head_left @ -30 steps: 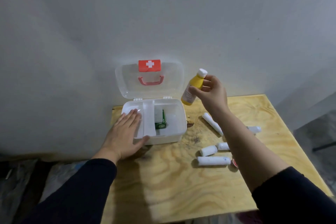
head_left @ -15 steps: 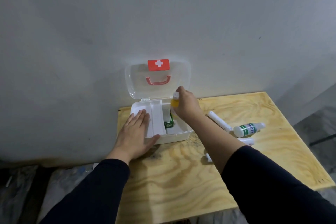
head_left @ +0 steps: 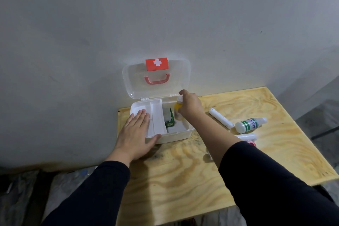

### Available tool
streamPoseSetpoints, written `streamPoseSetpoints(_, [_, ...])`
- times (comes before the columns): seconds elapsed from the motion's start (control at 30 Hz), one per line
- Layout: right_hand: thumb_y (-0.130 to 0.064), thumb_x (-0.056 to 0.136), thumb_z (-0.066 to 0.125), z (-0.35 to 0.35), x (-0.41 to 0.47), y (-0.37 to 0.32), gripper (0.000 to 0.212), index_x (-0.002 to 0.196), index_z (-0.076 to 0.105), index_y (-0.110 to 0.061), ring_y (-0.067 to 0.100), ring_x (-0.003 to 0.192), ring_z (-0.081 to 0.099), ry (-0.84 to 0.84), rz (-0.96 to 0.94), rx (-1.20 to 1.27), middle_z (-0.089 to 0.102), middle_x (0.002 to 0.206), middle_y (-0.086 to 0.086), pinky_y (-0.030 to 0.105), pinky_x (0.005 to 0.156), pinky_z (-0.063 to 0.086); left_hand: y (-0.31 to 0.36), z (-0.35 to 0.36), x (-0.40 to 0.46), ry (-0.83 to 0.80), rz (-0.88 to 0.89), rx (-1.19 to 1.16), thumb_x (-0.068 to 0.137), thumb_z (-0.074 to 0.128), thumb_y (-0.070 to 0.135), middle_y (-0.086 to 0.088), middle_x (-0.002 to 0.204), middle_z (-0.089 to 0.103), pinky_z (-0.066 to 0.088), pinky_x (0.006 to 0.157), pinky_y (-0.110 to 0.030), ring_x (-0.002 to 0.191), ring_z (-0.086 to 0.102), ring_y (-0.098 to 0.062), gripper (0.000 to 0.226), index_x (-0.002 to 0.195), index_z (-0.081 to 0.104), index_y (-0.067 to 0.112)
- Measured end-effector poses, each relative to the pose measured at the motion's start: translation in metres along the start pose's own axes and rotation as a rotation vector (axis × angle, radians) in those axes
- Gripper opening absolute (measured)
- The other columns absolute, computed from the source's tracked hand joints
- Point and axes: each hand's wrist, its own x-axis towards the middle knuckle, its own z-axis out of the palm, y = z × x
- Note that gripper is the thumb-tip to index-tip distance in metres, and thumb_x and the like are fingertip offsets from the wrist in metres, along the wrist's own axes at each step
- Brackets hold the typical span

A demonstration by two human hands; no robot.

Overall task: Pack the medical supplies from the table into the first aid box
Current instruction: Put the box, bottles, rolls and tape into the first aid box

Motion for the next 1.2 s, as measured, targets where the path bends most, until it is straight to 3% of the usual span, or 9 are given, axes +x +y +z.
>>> streamPoseSetpoints(0.17, [-0.015, 0.085, 0.069, -0.037, -0.001, 0.021, 0.043, 0.125, 0.056, -0.008, 0.024, 0.104, 0.063, 0.208, 0.067, 0.26, 0.067, 0.114, 0.012, 0.032, 0.089, 0.049, 0.0, 0.001, 0.001, 0.005, 0.009, 0.005, 0.081, 0.001, 0.076, -0.004, 0.158, 0.003, -0.004, 0.118, -0.035, 0.146, -0.003, -0.015, 0.095, 0.15, 0.008, 0.012])
streamPoseSetpoints(0.37, [-0.019, 0.088, 0.062, -0.081, -0.013, 0.11, 0.038, 0.123, 0.058, -0.004, 0.03, 0.111, 0.06, 0.326, 0.364, 0.279, 0.068, 0.114, 0.016, 0.031, 0.093, 0.045, -0.002, 0.005, 0.003, 0.024, 0.009, -0.006, 0.076, -0.004, 0.079, -0.006, 0.157, 0.01, 0.001, 0.119, -0.035, 0.145, 0.004, -0.014, 0.104, 0.149, 0.017, 0.008])
streamPoseSetpoints(0.5, [-0.022, 0.09, 0.061, -0.084, -0.026, 0.175, 0.04, 0.122, 0.056, 0.001, 0.034, 0.114, 0.057, 0.351, 0.67, 0.254, 0.064, 0.12, 0.019, 0.032, 0.086, 0.046, -0.005, 0.008, 0.002, 0.038, 0.011, -0.014, 0.079, 0.004, 0.078, -0.006, 0.156, 0.013, 0.003, 0.119, -0.036, 0.144, 0.007, -0.014, 0.1, 0.148, 0.02, 0.007])
streamPoseSetpoints(0.6, [-0.025, 0.089, 0.063, -0.078, -0.031, 0.202, 0.028, 0.093, 0.062, 0.003, 0.037, 0.098, 0.061, 0.366, 0.814, 0.286, 0.066, 0.103, 0.021, 0.033, 0.067, 0.043, -0.005, 0.01, 0.004, 0.048, 0.007, -0.018, 0.081, 0.009, 0.076, -0.005, 0.156, 0.012, 0.004, 0.118, -0.036, 0.144, 0.008, -0.013, 0.097, 0.148, 0.019, 0.007])
streamPoseSetpoints(0.7, [-0.031, 0.086, 0.065, -0.067, -0.027, 0.215, 0.032, 0.08, 0.055, -0.001, 0.034, 0.08, 0.057, 0.399, 0.9, 0.398, 0.063, 0.091, 0.018, 0.032, 0.064, 0.041, -0.007, 0.011, 0.005, 0.045, 0.012, 0.001, 0.081, 0.006, 0.076, -0.005, 0.155, 0.012, 0.002, 0.118, -0.035, 0.144, 0.008, -0.013, 0.097, 0.148, 0.019, 0.007])
streamPoseSetpoints(0.83, [-0.039, 0.079, 0.068, -0.054, -0.014, 0.224, 0.039, 0.083, 0.061, -0.001, 0.033, 0.08, 0.067, 0.385, 0.932, 0.58, 0.069, 0.088, 0.017, 0.035, 0.068, 0.054, -0.008, 0.012, 0.004, 0.041, 0.018, 0.02, 0.082, 0.007, 0.075, -0.007, 0.155, 0.016, 0.002, 0.117, -0.034, 0.144, 0.012, -0.016, 0.096, 0.147, 0.022, 0.005])
streamPoseSetpoints(1.0, [-0.027, 0.07, 0.075, -0.053, -0.007, 0.225, 0.033, 0.073, 0.058, 0.001, 0.038, 0.084, 0.07, 0.384, 0.962, 0.776, 0.068, 0.086, 0.017, 0.049, 0.079, 0.059, -0.009, 0.012, 0.003, 0.035, 0.015, 0.026, 0.084, 0.011, 0.073, -0.008, 0.155, 0.019, 0.004, 0.118, -0.034, 0.144, 0.015, -0.016, 0.094, 0.146, 0.025, 0.005])
streamPoseSetpoints(1.1, [-0.026, 0.072, 0.077, -0.06, -0.011, 0.21, 0.046, 0.103, 0.064, 0.005, 0.035, 0.096, 0.068, 0.432, 0.807, 0.763, 0.068, 0.102, 0.017, 0.046, 0.086, 0.057, -0.008, 0.011, 0.002, 0.035, 0.013, 0.016, 0.083, 0.01, 0.075, -0.007, 0.155, 0.019, 0.003, 0.117, -0.034, 0.144, 0.015, -0.016, 0.095, 0.146, 0.025, 0.005])
streamPoseSetpoints(1.2, [-0.021, 0.076, 0.075, -0.07, -0.017, 0.188, 0.036, 0.106, 0.067, -0.003, 0.024, 0.099, 0.065, 0.477, 0.57, 0.636, 0.069, 0.108, 0.011, 0.036, 0.084, 0.053, -0.008, 0.01, 0.001, 0.04, 0.005, 0.0, 0.082, 0.007, 0.076, -0.006, 0.156, 0.016, 0.002, 0.118, -0.034, 0.144, 0.011, -0.014, 0.097, 0.147, 0.023, 0.007])
